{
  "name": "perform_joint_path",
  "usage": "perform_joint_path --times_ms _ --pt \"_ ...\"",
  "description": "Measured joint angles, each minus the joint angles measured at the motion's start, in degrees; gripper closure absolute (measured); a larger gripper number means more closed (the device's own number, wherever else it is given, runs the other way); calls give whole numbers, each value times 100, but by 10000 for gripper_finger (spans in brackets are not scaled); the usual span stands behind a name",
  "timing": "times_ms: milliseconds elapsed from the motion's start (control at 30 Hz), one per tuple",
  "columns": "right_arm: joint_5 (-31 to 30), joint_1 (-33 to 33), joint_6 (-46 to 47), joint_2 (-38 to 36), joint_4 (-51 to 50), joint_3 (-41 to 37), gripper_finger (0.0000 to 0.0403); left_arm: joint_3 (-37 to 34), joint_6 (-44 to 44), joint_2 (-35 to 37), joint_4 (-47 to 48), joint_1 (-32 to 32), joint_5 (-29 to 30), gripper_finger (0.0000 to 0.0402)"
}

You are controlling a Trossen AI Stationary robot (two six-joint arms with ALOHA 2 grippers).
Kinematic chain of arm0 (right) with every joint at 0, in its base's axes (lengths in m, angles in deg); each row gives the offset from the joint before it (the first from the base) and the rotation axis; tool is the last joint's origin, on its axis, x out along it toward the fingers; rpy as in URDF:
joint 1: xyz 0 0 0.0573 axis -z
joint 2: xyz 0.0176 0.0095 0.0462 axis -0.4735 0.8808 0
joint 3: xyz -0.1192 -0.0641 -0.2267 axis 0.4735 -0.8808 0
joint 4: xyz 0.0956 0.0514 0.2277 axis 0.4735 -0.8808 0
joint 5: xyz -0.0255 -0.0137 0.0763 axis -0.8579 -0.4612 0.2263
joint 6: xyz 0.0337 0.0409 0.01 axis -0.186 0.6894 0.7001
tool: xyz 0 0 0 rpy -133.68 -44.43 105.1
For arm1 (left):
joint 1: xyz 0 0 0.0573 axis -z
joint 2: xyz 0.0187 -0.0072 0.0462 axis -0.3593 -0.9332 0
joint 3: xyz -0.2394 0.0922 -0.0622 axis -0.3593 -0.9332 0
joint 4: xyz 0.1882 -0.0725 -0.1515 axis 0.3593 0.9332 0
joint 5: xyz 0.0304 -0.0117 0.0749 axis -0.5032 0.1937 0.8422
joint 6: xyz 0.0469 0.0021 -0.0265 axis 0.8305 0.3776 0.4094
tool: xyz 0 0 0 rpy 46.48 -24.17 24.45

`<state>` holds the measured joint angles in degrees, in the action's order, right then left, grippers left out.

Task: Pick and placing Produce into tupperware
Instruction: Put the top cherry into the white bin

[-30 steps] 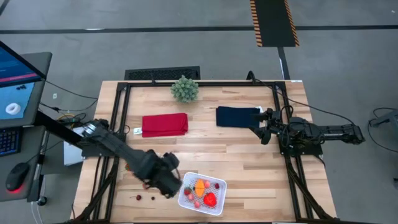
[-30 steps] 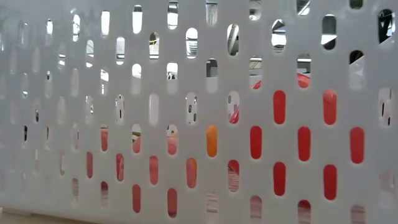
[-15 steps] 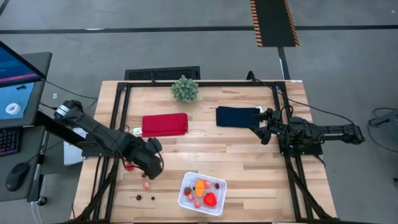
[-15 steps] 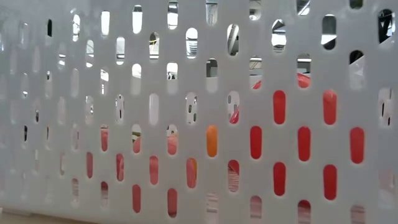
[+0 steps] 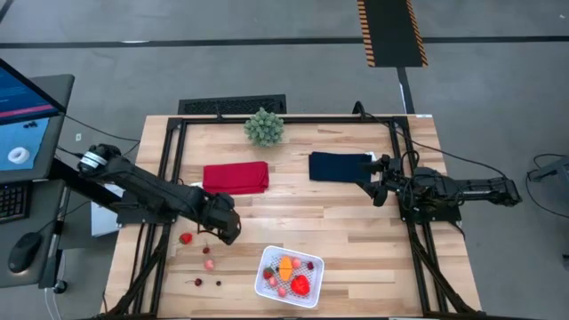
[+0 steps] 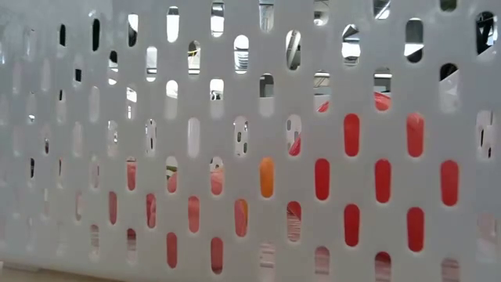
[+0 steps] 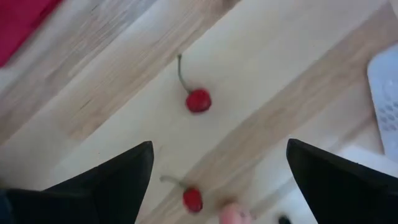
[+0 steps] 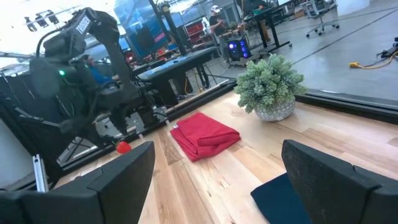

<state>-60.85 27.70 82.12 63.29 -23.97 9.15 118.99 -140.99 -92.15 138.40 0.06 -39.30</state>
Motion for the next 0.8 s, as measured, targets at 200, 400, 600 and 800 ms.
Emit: perform_joint_path --times_ms 200,400,600,800 --pt "0 0 2 0 0 0 29 -10 -29 -404 -60 -276 50 44" --pt "0 2 2 -1 0 0 29 -12 84 -885 -206 -578 -110 44" --pt "0 1 2 0 0 0 29 -120 157 -1068 -484 -797 -171 44" --pt "0 0 0 0 0 0 29 -410 340 -1070 -911 -1048 -310 44"
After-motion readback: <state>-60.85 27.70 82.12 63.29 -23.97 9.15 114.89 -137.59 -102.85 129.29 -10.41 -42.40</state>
